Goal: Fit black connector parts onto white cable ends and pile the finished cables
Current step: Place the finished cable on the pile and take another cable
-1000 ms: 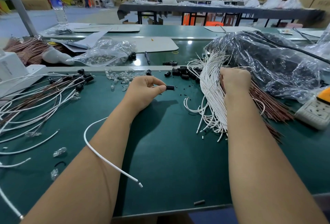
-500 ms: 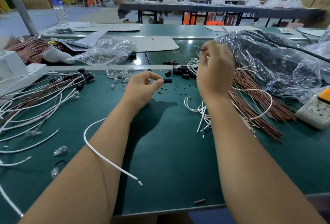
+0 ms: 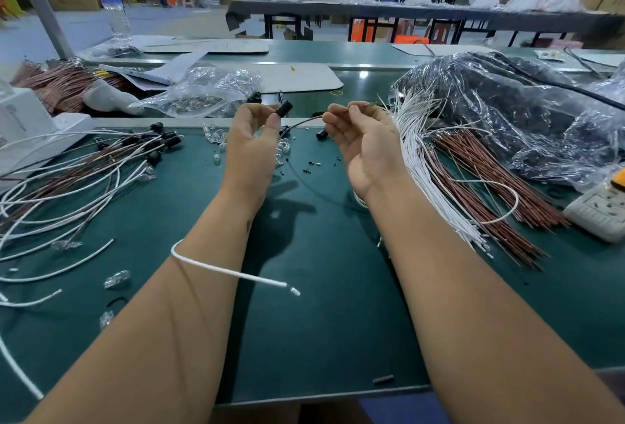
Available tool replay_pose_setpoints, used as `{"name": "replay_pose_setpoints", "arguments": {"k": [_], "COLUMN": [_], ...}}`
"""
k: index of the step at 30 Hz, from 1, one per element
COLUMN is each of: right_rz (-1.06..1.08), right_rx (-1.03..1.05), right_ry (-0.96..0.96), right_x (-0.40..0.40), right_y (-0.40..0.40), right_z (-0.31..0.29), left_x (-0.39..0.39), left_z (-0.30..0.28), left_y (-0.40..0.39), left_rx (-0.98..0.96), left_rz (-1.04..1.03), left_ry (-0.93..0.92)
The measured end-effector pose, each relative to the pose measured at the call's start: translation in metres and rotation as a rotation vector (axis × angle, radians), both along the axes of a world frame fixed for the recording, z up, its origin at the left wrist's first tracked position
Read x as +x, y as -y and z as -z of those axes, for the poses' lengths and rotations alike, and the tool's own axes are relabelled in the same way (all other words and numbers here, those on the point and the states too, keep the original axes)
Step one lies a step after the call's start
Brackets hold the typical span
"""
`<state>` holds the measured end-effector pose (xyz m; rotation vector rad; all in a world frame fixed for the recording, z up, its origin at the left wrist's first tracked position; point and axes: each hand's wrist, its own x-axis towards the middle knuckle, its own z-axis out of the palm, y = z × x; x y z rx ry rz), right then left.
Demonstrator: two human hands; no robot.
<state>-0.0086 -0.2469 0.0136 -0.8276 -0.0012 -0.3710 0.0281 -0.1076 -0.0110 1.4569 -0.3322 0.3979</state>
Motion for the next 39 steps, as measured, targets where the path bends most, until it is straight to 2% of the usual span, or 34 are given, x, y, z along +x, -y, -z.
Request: {"name": "replay_pose_setpoints", "arguments": {"k": [4, 8, 11, 18, 22, 24, 29, 35, 39], "right_rz": [-0.106, -0.073, -0.030, -0.198, -0.061, 0.003, 0.079, -0.034, 0.089], "right_rx": [0.126, 0.286, 0.354, 0.058, -0.514, -0.650, -0.515, -0.514, -0.479], "right_ry": [0.016, 0.053, 0.043, -0.024, -0.155, -0.158, -0.145, -0.146, -0.141], "right_x": [-0.002, -0.004, -0.005, -0.002, 0.001, 0.001, 0.002, 0.002, 0.005], "right_y": [-0.001, 0.008, 0.018, 0.000, -0.022, -0.027, -0.020, -0.018, -0.016], "right_z": [-0.004, -0.004, -0.003, -0.002, 0.006, 0.009, 0.007, 0.007, 0.007], "left_x": [-0.006, -0.007, -0.004, -0.006, -0.008, -0.007, -0.005, -0.005, 0.000], "left_z": [-0.002, -0.001, 0.000, -0.002, -0.003, -0.003, -0.002, -0.003, 0.001], "left_y": [0.005, 0.002, -0.002, -0.001, 0.001, 0.000, -0.003, -0.002, -0.003], "left_rx": [0.047, 0.180, 0.168, 0.164, 0.204, 0.214, 0.216, 0.232, 0.297], "left_rz": [0.126, 0.070, 0.030, 0.047, 0.041, 0.021, 0.002, 0.016, -0.031], "left_ry": [-0.026, -0.037, -0.059, -0.058, -0.027, -0.022, -0.044, -0.052, -0.027]}}
